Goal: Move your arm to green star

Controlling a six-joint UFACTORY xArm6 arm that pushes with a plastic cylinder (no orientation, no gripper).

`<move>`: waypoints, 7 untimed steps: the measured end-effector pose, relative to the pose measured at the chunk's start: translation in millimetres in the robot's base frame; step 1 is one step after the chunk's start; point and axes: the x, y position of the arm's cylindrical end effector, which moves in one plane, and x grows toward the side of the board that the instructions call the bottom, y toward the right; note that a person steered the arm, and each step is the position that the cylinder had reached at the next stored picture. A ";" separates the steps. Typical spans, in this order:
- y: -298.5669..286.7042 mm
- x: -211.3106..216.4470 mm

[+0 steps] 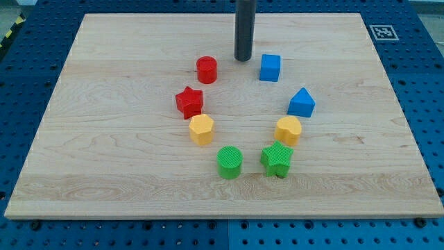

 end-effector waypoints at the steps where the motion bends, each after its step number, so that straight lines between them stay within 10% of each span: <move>1: 54.2 -16.2; 3: 165.1 28.1; 7: 170.5 261.1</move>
